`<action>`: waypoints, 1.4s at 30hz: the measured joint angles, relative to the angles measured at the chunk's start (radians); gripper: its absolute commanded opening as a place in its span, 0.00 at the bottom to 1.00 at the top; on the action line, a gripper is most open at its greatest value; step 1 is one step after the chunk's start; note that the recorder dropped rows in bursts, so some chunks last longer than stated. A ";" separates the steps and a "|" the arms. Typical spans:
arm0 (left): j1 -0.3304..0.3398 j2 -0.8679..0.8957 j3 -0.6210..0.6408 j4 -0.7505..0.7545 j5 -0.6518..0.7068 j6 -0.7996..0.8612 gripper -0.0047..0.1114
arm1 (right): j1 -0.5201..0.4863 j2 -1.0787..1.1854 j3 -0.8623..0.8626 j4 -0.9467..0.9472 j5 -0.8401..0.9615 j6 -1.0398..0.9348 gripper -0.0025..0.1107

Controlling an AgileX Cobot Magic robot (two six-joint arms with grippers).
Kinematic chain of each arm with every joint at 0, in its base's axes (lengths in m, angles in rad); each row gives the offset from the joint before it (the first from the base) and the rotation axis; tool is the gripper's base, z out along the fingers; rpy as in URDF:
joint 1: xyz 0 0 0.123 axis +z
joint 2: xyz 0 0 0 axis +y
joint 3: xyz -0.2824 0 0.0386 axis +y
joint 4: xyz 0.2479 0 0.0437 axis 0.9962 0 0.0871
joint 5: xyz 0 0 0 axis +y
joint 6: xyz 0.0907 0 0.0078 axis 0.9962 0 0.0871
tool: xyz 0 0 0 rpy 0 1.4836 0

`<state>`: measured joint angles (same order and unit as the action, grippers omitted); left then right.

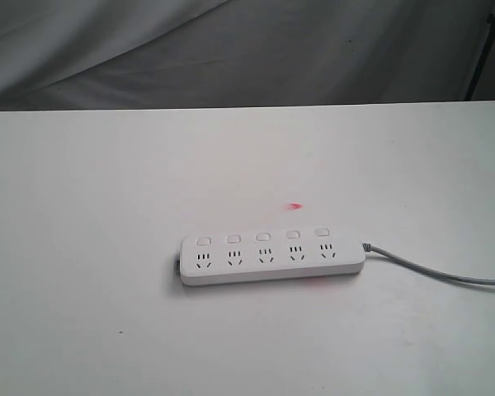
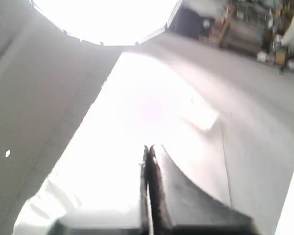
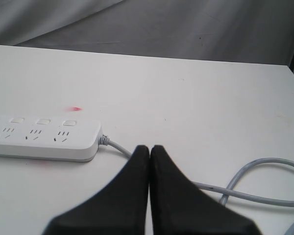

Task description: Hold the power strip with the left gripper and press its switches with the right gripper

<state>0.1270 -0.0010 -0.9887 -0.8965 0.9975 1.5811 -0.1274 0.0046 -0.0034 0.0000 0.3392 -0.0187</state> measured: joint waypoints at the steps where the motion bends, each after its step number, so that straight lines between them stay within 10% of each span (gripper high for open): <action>1: 0.000 0.000 0.021 0.071 0.000 0.000 0.04 | 0.000 0.000 0.000 0.000 0.000 0.000 0.02; 11: 0.000 0.002 0.257 0.466 0.000 0.000 0.04 | 0.000 0.000 0.000 0.000 0.000 0.000 0.02; 42: 0.000 0.003 0.430 0.492 0.000 0.000 0.04 | 0.000 0.000 0.000 0.000 0.000 0.000 0.02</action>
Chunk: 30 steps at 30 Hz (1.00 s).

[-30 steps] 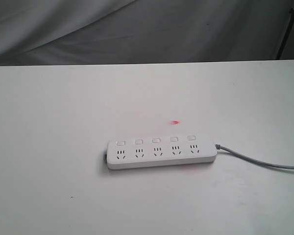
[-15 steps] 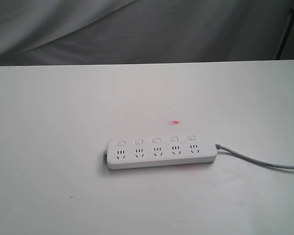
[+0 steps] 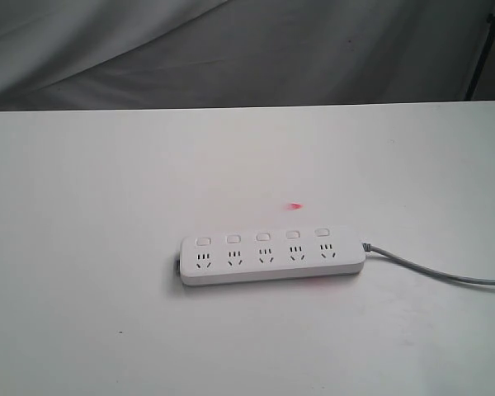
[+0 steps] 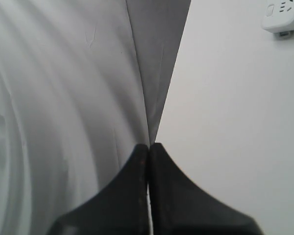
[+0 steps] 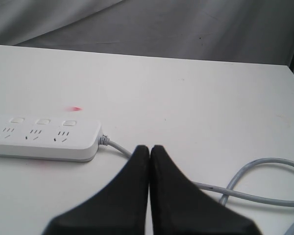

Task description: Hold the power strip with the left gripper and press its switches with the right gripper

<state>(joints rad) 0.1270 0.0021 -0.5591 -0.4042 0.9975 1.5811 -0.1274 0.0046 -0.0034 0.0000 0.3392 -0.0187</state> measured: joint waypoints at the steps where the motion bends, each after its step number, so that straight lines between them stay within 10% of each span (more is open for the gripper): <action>1: 0.000 0.000 0.000 0.000 0.000 0.000 0.04 | 0.000 0.000 0.000 0.000 0.000 0.000 0.02; 22: 0.000 0.002 0.149 -0.045 -0.057 -0.008 0.04 | 0.000 0.000 0.000 0.000 0.000 0.000 0.02; 26: 0.000 0.002 0.222 -0.048 -0.365 -0.323 0.04 | 0.000 0.000 0.000 0.000 0.000 0.000 0.02; 30: 0.000 0.000 0.310 0.404 -0.808 -1.273 0.04 | 0.000 0.000 0.000 0.000 0.000 0.000 0.02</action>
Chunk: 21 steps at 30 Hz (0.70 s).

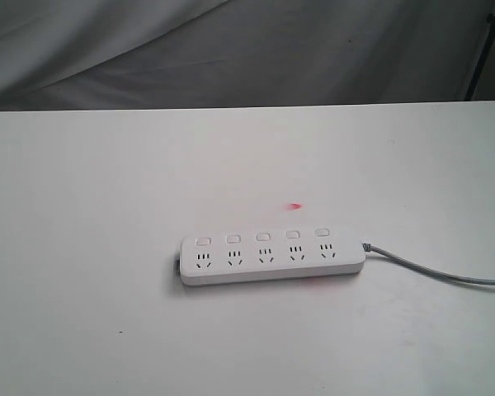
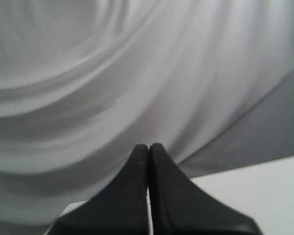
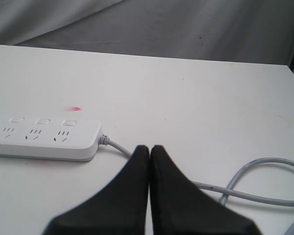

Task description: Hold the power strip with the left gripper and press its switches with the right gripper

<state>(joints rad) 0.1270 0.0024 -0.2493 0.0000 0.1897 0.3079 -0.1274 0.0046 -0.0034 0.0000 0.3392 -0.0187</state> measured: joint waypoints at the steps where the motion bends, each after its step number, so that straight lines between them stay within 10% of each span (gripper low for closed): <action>1: 0.000 0.000 0.014 0.098 -0.037 -0.178 0.04 | 0.000 0.000 0.000 0.000 0.000 0.000 0.02; 6: 0.000 0.000 0.125 0.294 -0.130 -0.451 0.04 | 0.000 0.000 0.000 0.000 0.000 0.000 0.02; 21: 0.000 0.000 0.245 0.136 -0.115 -0.327 0.04 | 0.000 0.000 0.000 0.000 0.002 0.000 0.02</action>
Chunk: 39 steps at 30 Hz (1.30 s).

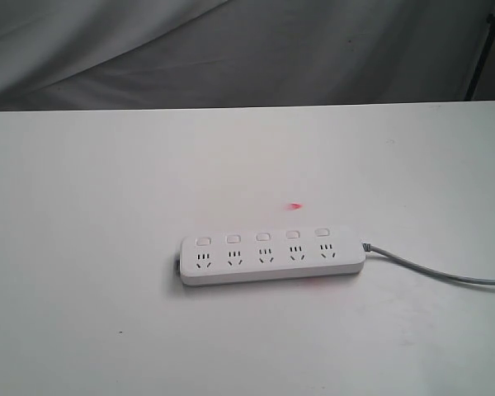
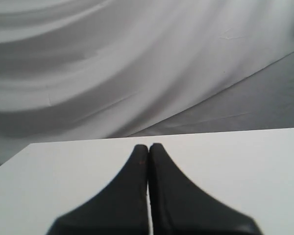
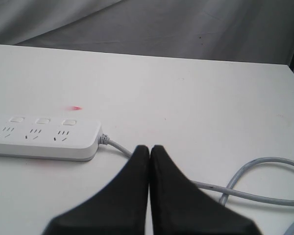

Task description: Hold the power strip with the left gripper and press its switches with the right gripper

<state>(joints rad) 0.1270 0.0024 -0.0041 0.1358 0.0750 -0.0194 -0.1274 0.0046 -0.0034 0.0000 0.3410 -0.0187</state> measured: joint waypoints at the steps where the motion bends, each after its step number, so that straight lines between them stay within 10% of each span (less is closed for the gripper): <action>1: 0.000 0.000 0.000 -0.002 0.005 0.000 0.04 | 0.000 0.000 0.000 0.000 0.000 0.000 0.02; 39: 0.000 0.000 0.000 -0.004 0.209 0.000 0.04 | 0.000 0.000 0.000 0.000 0.000 0.000 0.02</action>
<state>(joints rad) 0.1270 0.0024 -0.0041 0.1316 0.2842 -0.0194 -0.1274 0.0046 -0.0034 0.0000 0.3410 -0.0187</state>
